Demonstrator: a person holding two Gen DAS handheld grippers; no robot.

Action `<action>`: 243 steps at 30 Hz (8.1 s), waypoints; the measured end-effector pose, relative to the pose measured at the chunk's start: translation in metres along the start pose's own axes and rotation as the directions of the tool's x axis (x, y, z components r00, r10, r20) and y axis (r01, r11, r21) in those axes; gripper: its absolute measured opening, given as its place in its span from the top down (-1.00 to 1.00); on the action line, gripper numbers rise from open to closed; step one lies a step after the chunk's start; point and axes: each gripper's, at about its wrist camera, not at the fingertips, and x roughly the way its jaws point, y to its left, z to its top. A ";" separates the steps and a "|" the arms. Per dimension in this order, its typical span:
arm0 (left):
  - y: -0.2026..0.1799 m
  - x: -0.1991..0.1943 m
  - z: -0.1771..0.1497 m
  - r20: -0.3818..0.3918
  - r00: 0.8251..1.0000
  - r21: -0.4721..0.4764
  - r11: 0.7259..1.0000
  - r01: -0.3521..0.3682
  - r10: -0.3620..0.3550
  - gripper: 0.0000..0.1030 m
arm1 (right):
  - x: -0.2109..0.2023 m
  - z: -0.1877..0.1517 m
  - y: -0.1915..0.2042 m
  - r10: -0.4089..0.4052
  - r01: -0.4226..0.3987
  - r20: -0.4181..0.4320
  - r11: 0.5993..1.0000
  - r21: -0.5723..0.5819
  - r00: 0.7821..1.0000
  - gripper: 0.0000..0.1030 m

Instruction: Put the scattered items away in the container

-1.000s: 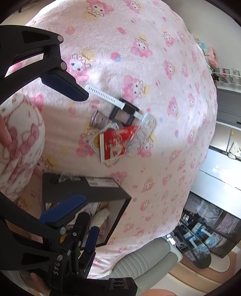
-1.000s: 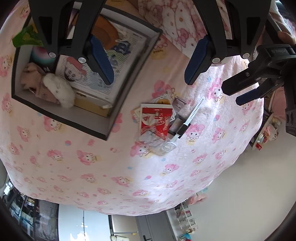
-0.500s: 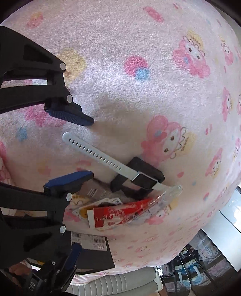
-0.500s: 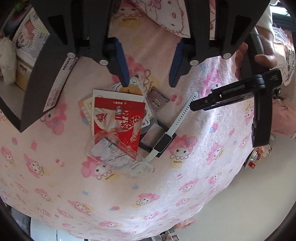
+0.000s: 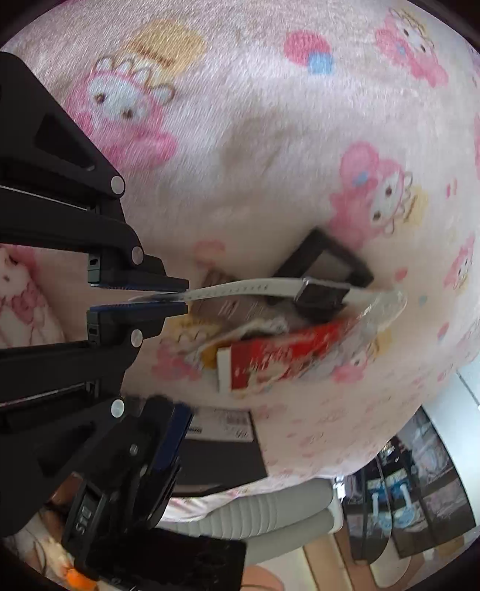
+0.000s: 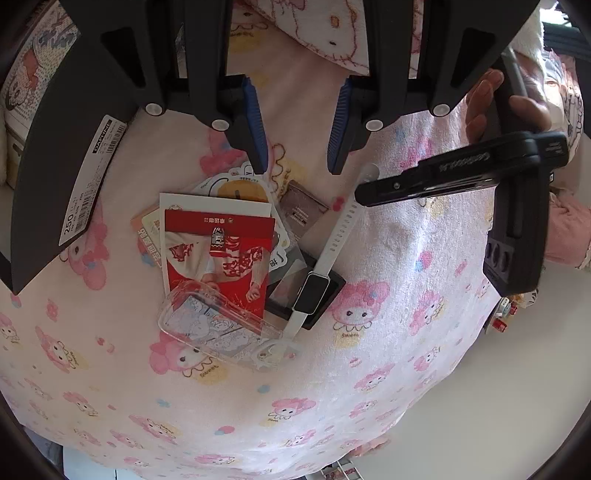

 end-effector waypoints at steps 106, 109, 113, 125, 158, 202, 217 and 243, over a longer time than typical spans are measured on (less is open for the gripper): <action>-0.242 0.070 -0.089 -0.018 0.958 0.123 0.950 0.287 -0.287 0.98 | -0.168 -0.145 -0.175 0.195 -0.213 0.148 0.970 0.117 0.970 -0.05; -0.245 0.073 -0.086 -0.027 0.956 0.125 0.948 0.293 -0.292 0.98 | -0.169 -0.145 -0.179 0.196 -0.217 0.157 0.967 0.133 0.968 0.29; -0.258 0.072 -0.079 -0.038 0.953 0.154 0.940 0.303 -0.301 0.97 | -0.177 -0.146 -0.190 0.208 -0.243 0.196 0.954 0.174 0.958 0.56; -0.254 0.083 -0.074 -0.057 0.948 0.119 0.940 0.319 -0.314 0.80 | -0.186 -0.153 -0.210 0.276 -0.333 0.240 0.911 0.245 0.931 0.74; -0.207 0.087 -0.056 -0.003 0.970 -0.023 0.969 0.244 -0.244 0.87 | -0.192 -0.155 -0.207 0.184 -0.251 0.267 0.937 0.244 0.946 0.91; -0.282 0.085 -0.065 0.267 0.949 0.051 0.986 0.159 -0.167 0.92 | -0.182 -0.159 -0.254 0.408 -0.562 0.394 0.682 0.469 0.824 0.31; -0.291 0.098 -0.081 0.162 0.967 0.153 0.973 0.173 -0.197 0.92 | -0.181 -0.166 -0.267 0.408 -0.584 0.422 0.636 0.505 0.809 0.31; -0.299 0.111 -0.075 0.136 0.964 0.155 0.966 0.209 -0.230 0.93 | -0.185 -0.175 -0.282 0.288 -0.490 0.413 0.669 0.559 0.864 0.30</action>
